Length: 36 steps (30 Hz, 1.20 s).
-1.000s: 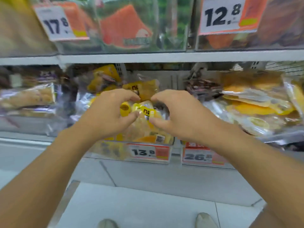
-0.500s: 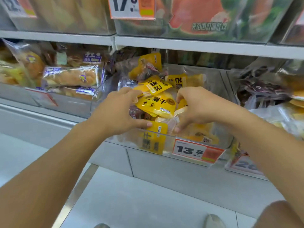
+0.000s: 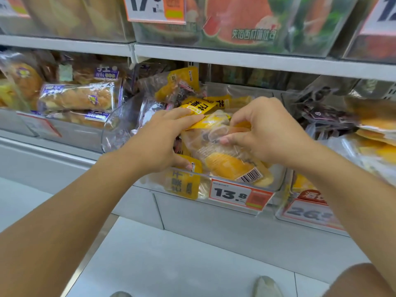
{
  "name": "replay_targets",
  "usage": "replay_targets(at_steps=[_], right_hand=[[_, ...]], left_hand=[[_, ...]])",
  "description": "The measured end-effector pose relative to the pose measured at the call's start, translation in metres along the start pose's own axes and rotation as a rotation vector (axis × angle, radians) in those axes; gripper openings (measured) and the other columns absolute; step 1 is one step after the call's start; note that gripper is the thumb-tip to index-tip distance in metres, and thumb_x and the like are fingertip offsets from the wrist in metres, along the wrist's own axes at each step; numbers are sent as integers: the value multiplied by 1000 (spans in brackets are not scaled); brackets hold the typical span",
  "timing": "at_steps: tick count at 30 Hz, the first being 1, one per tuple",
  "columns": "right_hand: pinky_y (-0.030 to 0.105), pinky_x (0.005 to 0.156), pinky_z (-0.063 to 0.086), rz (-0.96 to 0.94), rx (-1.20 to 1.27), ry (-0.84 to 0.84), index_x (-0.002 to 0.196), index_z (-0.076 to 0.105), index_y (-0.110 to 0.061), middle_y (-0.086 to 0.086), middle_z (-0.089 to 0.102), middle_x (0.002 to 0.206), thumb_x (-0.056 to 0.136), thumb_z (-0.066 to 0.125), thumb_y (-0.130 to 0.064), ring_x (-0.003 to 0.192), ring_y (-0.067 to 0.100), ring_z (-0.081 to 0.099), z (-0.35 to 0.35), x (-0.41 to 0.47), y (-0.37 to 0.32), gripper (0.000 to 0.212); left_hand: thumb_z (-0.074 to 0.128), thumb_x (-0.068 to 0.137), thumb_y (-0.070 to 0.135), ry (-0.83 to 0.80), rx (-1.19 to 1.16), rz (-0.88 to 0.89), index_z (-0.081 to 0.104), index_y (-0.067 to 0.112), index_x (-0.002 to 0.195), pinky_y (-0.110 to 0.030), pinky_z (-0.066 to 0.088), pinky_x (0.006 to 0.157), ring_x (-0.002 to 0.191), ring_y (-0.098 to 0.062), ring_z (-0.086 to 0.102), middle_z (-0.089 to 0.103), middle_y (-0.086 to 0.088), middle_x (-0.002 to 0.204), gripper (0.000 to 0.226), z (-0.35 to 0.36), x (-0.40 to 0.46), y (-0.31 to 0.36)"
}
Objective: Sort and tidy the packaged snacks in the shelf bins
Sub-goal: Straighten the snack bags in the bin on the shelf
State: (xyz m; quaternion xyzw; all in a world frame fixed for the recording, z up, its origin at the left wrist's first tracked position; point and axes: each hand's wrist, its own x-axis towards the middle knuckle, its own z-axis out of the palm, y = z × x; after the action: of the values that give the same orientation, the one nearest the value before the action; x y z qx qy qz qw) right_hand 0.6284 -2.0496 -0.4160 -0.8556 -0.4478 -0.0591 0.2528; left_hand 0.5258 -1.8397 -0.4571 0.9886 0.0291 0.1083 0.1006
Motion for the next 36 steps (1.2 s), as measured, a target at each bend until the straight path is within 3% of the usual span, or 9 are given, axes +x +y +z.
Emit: replay_targets(at_steps=[3,6,8,11,17,20,25,30,36], right_hand=[[12,48,33,-12,75,43,62,72,-18,-4,52,48,79,82,-38,49,6,47,-3,-6,3,28],[14,49,35,-54,126,56,64,72,-15,0,57,52,80,81,-37,49,10,47,0,-9,7,28],[18,49,39,-97,144,83,65,73,-14,2,60,53,81,81,-35,51,14,50,1,-10,9,28],[23,52,43,-183,150,198,70,77,-15,-1,64,57,83,80,-31,53,10,55,-5,-11,10,21],[35,56,53,-344,139,492,86,80,-7,3,74,72,89,76,-24,63,16,68,-27,-14,7,18],[20,59,48,-403,28,597,88,80,-5,-6,68,71,94,73,-22,62,6,57,-40,-28,15,19],[20,81,52,-547,-201,764,100,78,-4,0,74,93,96,69,-12,85,12,69,-67,-58,42,13],[20,90,50,-589,-424,789,101,78,-2,9,75,102,95,69,-10,92,21,73,-98,-86,83,13],[31,87,58,-583,-377,642,97,77,4,14,74,106,88,71,3,96,23,73,-109,-119,133,11]], left_hand=[[91,68,18,205,-88,70,64,28,131,-29,43,97,113,-13,54,63,8,126,69,4,2,2],[80,79,5,382,-124,37,78,19,106,-38,55,83,91,-22,68,75,0,97,31,10,3,-2],[79,81,8,426,-137,15,80,20,97,-40,57,76,80,-24,69,76,-1,86,20,10,3,-6],[76,84,10,517,-120,62,80,23,95,-24,52,68,66,-10,62,71,7,72,17,-2,2,-5],[67,96,16,817,-173,173,79,15,104,-9,40,72,72,1,55,65,15,82,14,-21,0,17],[67,97,14,943,-154,206,79,8,100,-1,32,75,75,3,48,59,15,81,14,-26,10,37],[65,98,10,985,-149,325,79,10,103,-11,42,76,78,-13,65,73,2,84,15,-20,28,76],[61,100,14,1003,-194,402,78,10,105,-17,41,74,82,-21,67,75,-4,88,18,-4,53,119],[63,96,6,977,-241,542,78,8,108,-30,55,88,96,-22,72,76,-6,104,19,26,75,157]])
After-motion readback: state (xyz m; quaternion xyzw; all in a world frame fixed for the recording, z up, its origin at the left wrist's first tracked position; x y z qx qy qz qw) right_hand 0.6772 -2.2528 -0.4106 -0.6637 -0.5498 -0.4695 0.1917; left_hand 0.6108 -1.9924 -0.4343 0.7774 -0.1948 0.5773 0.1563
